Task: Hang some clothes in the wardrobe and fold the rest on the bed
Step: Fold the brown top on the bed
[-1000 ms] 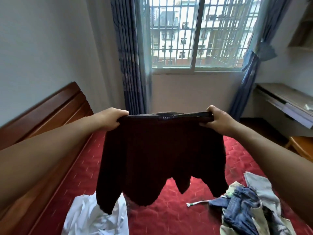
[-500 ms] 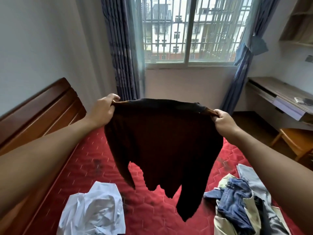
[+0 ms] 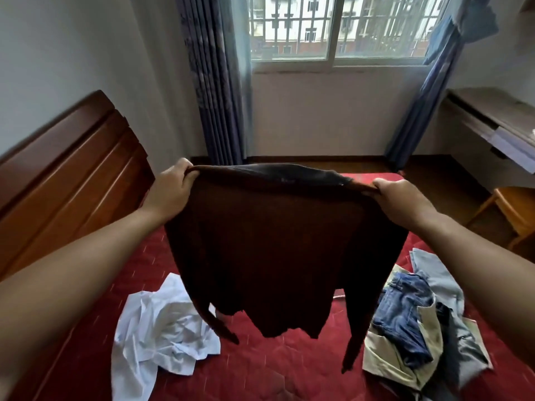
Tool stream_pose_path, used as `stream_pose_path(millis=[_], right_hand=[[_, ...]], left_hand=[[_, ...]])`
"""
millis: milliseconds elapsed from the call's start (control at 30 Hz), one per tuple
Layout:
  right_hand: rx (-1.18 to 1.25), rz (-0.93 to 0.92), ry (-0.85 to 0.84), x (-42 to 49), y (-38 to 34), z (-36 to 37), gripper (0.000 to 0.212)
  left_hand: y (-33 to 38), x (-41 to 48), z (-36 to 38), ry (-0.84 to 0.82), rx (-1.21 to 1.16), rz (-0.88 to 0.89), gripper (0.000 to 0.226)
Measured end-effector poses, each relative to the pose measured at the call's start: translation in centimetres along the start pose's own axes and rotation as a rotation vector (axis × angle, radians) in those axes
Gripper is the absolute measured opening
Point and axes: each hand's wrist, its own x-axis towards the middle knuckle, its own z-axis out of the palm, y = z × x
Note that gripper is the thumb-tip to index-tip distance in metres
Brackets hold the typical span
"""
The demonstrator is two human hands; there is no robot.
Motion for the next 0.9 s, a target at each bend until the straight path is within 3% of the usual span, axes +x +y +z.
stream_pose_path(millis=[133,200,300,400,533,700,800,900], right_hand=[[0.007,-0.015,-0.129,0.8,1.6,3.0,0.005],[-0.017,0.001,-0.115,2.5,2.2,3.8,0.008],[0.000,0.111,-0.054,6.7,2.7,4.2,0.027],[0.073,0.303,0.111,11.9,2.7,3.1,0.039],[0.266,0.416,0.374,18.1,2.1,-0.8,0.033],[0.198,0.232,0.507,20.8,0.6,-4.7,0.036],[0.023,0.067,0.483,18.7,0.8,-3.2,0.032],[-0.042,-0.070,0.410,15.1,1.9,0.7,0.025]], left_hand=[[-2.1,1.0,1.9,-0.209,0.090,0.129,0.011],[-2.8,2.5,3.0,-0.232,0.110,0.092,0.010],[-2.8,5.8,4.9,-0.136,0.084,-0.038,0.012],[-1.6,10.3,6.1,0.017,0.032,-0.169,0.018],[1.2,17.0,5.6,0.222,-0.171,-0.315,0.023],[4.3,20.7,3.3,0.366,-0.268,-0.151,0.016],[3.4,19.0,3.9,0.281,-0.161,-0.041,0.022],[0.7,14.6,6.3,0.086,-0.029,0.052,0.021]])
